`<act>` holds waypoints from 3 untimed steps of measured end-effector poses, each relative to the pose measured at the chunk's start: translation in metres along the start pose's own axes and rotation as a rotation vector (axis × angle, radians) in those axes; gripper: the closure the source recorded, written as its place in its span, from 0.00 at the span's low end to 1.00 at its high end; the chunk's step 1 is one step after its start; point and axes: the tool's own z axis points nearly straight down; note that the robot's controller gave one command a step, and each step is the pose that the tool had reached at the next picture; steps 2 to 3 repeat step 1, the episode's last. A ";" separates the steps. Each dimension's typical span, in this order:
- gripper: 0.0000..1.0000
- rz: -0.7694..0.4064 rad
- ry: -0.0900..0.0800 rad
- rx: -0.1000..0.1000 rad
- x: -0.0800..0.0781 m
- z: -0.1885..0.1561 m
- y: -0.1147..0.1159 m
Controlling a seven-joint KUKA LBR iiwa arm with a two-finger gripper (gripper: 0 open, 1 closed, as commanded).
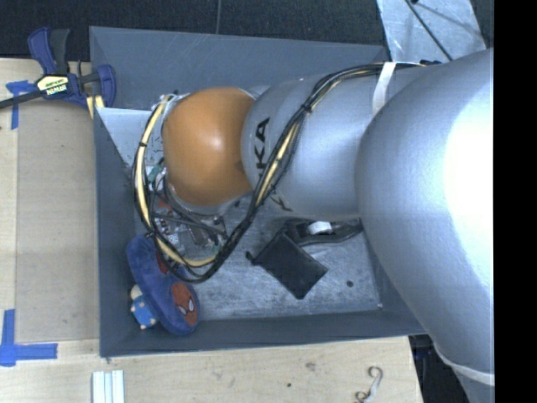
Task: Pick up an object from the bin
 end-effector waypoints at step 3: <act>1.00 -0.025 -0.007 0.001 -0.004 -0.118 -0.012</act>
Offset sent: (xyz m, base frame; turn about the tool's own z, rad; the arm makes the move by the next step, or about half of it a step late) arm 0.0044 -0.0111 0.1122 -0.0262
